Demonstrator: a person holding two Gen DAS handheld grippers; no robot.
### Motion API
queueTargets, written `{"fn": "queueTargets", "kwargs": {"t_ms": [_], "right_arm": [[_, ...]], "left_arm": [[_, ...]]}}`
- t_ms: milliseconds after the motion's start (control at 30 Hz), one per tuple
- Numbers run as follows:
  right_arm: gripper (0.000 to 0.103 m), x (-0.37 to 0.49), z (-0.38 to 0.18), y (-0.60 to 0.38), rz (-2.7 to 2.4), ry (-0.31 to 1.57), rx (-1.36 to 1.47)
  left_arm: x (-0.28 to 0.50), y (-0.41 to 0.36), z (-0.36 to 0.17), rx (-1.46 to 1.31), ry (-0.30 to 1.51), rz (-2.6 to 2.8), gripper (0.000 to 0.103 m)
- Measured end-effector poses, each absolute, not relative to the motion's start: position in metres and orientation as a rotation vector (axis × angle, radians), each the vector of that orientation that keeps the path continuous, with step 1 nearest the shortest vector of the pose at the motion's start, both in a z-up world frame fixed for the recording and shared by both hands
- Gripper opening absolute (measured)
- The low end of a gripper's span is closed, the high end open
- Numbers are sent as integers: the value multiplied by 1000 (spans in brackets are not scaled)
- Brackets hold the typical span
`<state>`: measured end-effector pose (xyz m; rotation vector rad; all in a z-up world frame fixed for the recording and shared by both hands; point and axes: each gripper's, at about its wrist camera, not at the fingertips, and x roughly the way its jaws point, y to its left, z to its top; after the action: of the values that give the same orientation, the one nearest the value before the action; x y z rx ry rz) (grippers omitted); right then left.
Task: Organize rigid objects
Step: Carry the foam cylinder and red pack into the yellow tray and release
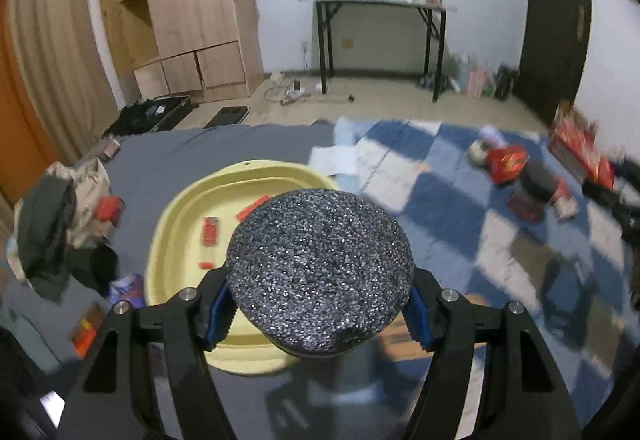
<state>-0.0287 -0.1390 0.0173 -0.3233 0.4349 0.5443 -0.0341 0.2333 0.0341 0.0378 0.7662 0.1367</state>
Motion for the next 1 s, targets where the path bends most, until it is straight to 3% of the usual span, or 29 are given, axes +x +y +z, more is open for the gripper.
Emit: {"fn": "queueTargets", "kwargs": {"t_ms": [433,1000], "right_arm": [[58,49,-21,98,824,560,-425],[58,127,-74,204,837,691,-582]], "left_arm": [[-1,334,-52,-73,853,224,70],[18,334,-99,-310,833,193,72]]}}
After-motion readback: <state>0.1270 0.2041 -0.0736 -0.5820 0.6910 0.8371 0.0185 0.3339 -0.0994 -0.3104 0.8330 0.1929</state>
